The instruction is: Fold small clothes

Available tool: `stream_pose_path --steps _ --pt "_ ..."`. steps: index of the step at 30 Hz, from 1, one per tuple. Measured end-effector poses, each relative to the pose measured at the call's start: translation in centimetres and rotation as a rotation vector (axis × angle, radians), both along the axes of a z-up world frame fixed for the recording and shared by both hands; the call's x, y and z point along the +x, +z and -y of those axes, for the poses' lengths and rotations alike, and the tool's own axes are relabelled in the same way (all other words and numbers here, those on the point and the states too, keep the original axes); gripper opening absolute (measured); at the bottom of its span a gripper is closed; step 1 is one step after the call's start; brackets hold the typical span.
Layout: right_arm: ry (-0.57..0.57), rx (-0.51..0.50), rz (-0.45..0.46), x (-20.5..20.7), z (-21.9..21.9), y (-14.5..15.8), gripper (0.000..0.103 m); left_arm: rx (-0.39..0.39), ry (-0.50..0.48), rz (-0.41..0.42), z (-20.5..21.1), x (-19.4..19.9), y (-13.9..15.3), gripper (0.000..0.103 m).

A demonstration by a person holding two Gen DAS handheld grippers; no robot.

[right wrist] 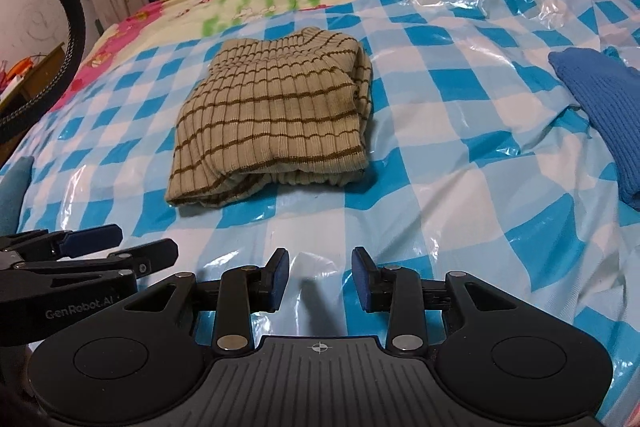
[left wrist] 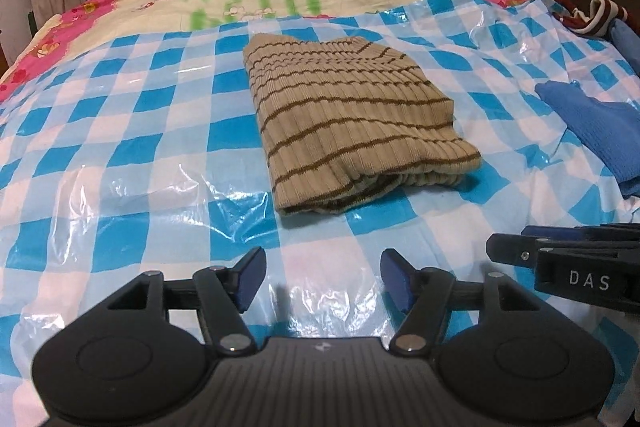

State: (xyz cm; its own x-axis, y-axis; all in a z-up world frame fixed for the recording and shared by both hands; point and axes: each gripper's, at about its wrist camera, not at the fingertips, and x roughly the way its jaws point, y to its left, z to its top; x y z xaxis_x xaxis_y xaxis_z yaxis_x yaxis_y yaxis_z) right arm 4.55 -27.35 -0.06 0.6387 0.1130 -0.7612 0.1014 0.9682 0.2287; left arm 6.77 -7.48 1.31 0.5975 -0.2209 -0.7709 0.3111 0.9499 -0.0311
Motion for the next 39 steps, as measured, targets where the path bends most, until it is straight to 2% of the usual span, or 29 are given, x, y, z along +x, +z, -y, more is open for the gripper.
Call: stream_pose_path --steps 12,15,18,22,32,39 --pt "-0.017 0.005 0.009 -1.3 -0.1 0.0 0.041 0.046 0.018 0.030 0.6 -0.9 0.3 0.086" --pt "-0.026 0.006 0.013 -1.5 -0.1 -0.1 0.049 0.047 0.018 0.026 0.7 -1.1 0.2 0.089" --pt "-0.032 0.006 0.023 -1.8 0.0 0.0 0.049 0.040 0.023 0.017 0.7 -1.2 0.1 0.091" --pt "-0.047 -0.010 0.031 -2.1 0.1 -0.1 0.057 0.037 0.038 0.015 0.5 -1.5 -0.1 0.094" --pt "-0.059 -0.031 0.016 -2.6 0.1 -0.8 0.061 0.041 0.087 -0.003 -0.2 -1.5 -0.9 0.100" --pt "-0.063 -0.048 0.007 -2.7 -0.1 -1.2 0.068 0.094 0.081 -0.017 0.5 -1.5 -1.3 0.103"
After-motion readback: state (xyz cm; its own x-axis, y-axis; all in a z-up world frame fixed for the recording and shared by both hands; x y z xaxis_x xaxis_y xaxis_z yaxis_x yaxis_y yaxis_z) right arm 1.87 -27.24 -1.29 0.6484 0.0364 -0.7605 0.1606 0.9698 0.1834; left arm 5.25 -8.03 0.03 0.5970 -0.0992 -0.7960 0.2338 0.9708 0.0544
